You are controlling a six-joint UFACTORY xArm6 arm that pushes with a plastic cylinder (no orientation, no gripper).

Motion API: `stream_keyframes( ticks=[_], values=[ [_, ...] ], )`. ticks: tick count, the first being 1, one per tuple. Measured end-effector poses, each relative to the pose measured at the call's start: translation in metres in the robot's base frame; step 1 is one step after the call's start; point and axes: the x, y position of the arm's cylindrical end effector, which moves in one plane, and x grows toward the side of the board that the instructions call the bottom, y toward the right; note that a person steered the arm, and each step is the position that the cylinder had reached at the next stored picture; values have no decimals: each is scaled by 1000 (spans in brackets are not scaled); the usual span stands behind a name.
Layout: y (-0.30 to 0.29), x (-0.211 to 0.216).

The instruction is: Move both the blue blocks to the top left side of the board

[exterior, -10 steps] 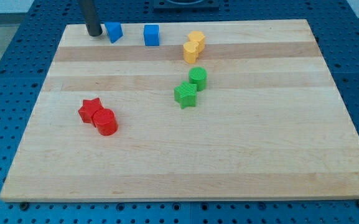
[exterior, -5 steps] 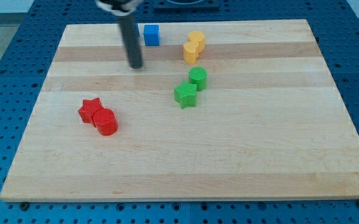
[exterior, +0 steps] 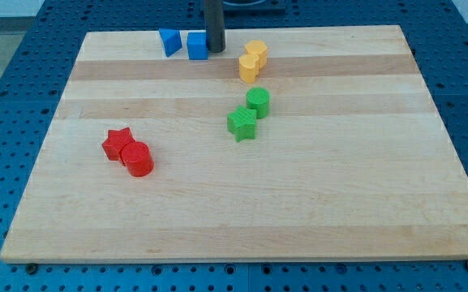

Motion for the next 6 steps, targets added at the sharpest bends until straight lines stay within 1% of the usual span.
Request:
stream_keyframes(
  ticks=[1, 2, 4, 6],
  values=[
    [-14, 7],
    [-16, 6],
    [-18, -11],
    [-35, -22]
  ],
)
